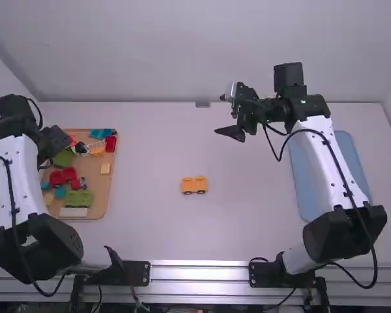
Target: Assemble lego blocks to make yellow taxi
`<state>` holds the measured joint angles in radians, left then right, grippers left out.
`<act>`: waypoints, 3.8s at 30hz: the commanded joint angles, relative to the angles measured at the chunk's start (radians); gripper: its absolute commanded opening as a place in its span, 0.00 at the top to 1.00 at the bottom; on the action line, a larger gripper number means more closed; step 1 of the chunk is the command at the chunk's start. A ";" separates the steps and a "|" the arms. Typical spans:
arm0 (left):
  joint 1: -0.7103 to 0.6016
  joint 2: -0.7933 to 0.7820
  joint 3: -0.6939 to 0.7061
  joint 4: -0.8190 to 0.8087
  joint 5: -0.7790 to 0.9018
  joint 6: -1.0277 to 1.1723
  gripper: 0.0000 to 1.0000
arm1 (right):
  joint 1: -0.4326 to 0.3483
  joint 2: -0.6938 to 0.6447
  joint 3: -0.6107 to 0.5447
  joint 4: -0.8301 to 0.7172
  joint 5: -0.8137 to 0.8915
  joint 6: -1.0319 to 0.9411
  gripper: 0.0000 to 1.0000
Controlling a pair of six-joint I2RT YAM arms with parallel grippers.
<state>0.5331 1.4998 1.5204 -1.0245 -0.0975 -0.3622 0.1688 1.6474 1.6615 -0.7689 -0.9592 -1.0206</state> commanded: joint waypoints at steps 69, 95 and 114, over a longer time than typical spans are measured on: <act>-0.167 0.548 -0.153 0.280 0.077 0.643 0.48 | -0.004 -0.005 0.027 -0.023 0.018 0.029 0.01; -0.169 0.547 -0.159 0.363 0.108 0.498 0.76 | -0.004 -0.005 0.027 -0.021 0.017 0.030 0.01; -0.623 0.374 -0.108 0.171 -0.120 -0.002 0.98 | -0.014 -0.005 0.027 -0.024 0.018 0.060 0.01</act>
<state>-0.0143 1.9350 1.4414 -0.8520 -0.1852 -0.2211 0.1661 1.6474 1.6615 -0.7891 -0.9352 -0.9752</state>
